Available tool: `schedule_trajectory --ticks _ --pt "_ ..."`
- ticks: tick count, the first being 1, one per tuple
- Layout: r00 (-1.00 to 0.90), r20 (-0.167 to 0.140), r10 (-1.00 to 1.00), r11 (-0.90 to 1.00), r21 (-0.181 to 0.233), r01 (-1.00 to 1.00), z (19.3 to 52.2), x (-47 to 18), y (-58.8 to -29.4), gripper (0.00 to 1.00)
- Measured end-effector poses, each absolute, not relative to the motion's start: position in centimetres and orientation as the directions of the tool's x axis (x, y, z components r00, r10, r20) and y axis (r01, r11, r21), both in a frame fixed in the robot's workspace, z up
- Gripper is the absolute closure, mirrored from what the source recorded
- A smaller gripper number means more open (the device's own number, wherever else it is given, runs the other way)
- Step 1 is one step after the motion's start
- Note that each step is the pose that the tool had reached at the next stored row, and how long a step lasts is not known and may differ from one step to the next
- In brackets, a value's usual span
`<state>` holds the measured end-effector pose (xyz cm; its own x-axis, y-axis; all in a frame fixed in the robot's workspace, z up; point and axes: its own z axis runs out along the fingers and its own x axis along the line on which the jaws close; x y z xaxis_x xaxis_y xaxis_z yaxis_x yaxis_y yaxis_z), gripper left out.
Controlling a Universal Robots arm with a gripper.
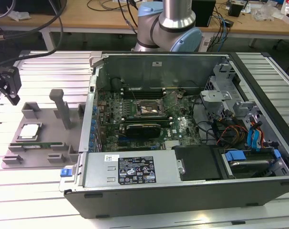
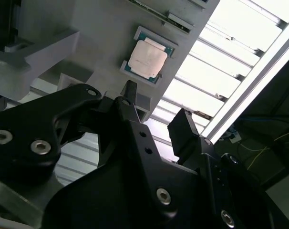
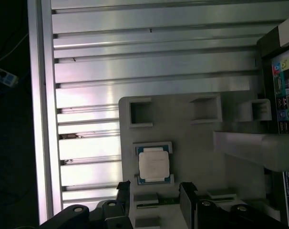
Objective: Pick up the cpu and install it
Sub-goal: 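Pick up the cpu and move it towards the insertion slot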
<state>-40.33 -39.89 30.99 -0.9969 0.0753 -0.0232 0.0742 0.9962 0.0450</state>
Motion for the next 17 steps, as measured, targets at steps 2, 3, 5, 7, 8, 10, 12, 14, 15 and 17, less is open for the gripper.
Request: schedule_trajectory --ticks 2,3,5,7,8,10,12,14,15,17 --pt "-0.997 -0.023 0.075 0.996 0.045 0.074 30.7 -40.3 -39.9 0.46" --pt "-0.997 -0.023 0.075 0.996 0.045 0.074 30.7 -40.3 -39.9 0.46" --pt "-0.997 -0.023 0.075 0.996 0.045 0.074 30.6 -40.3 -39.9 0.46" --pt "-0.997 -0.023 0.075 0.996 0.045 0.074 30.5 -40.3 -39.9 0.46" --pt "-0.997 -0.023 0.075 0.996 0.045 0.074 30.4 -40.3 -39.9 0.46" --pt "-0.997 -0.023 0.075 0.996 0.045 0.074 30.2 -40.3 -39.9 0.46" --pt "-0.997 -0.023 0.075 0.996 0.045 0.074 30.1 -40.3 -39.9 0.46" --pt "-0.997 -0.023 0.075 0.996 0.045 0.074 29.9 -40.3 -39.9 0.46" --pt "-0.997 -0.023 0.075 0.996 0.045 0.074 29.9 -40.3 -39.9 0.46" --pt "-0.997 -0.023 0.075 0.996 0.045 0.074 29.7 -40.3 -39.9 0.46"
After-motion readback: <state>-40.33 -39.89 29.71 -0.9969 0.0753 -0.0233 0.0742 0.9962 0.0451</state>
